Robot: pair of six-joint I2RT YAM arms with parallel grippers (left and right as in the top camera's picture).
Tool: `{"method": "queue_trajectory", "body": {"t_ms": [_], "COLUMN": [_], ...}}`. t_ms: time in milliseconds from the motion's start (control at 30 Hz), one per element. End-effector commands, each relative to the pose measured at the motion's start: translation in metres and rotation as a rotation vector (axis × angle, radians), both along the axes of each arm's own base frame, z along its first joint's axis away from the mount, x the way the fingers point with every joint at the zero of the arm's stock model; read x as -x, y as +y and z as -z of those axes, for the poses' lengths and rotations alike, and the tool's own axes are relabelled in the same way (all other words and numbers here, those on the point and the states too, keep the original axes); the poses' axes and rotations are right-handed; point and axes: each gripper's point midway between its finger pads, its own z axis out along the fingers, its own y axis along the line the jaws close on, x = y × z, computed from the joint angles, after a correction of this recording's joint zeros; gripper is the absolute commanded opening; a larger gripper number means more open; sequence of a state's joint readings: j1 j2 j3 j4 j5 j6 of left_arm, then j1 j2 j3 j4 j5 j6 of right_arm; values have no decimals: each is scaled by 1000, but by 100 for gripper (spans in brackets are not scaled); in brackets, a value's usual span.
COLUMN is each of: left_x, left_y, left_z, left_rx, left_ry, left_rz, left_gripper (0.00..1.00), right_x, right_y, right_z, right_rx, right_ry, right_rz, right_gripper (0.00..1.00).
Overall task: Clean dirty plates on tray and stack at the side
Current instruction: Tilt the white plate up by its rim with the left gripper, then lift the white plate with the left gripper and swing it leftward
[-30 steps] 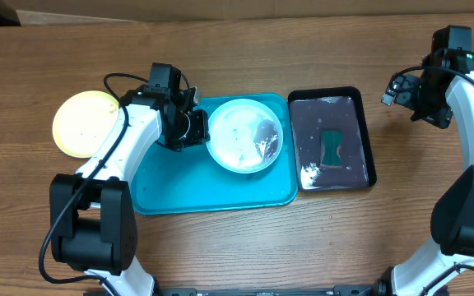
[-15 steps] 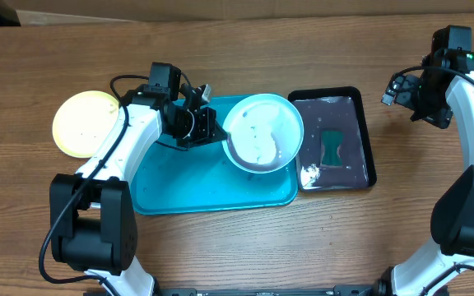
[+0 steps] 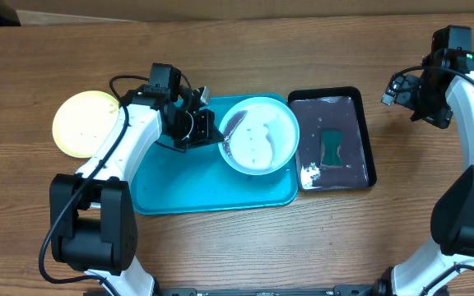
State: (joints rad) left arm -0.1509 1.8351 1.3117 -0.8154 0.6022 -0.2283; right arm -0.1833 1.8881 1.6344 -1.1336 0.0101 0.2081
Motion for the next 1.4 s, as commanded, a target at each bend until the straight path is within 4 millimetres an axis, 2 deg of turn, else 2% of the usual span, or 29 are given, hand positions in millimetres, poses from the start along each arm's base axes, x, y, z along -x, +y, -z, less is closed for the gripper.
{"method": "queue_trajectory", "body": {"t_ms": [0, 133, 267, 467, 633, 733, 1033, 1367], "left_x": [-12, -21, -31, -50, -65, -71, -83, -81], "left_y": [19, 34, 41, 41, 57, 57, 37, -25], "left_z": [9, 12, 3, -32, -59, -72, -97, -110], "left_rx": [-143, -237, -276, -282, -377, -381, -428, -536], "left_ry": [-51, -78, -116, -187, -239, -269, -359, -515], "left_rz": [-13, -40, -57, -76, -115, -123, -138, -88], "left_gripper": [4, 4, 4, 4, 4, 4, 4, 4], "right_x": [-4, -4, -4, -4, -4, -4, -4, -4], "right_y": [-2, -2, -2, -2, -2, -2, -2, -2], "right_z": [-7, -7, -7, -7, -7, -7, -7, -7], "right_rx": [8, 8, 8, 8, 8, 8, 8, 8], "right_ry": [-25, -25, -25, -25, -25, -25, -25, -25], "right_rz": [3, 3, 3, 3, 3, 3, 3, 3], "right_gripper": [100, 100, 100, 100, 100, 100, 100, 100]}}
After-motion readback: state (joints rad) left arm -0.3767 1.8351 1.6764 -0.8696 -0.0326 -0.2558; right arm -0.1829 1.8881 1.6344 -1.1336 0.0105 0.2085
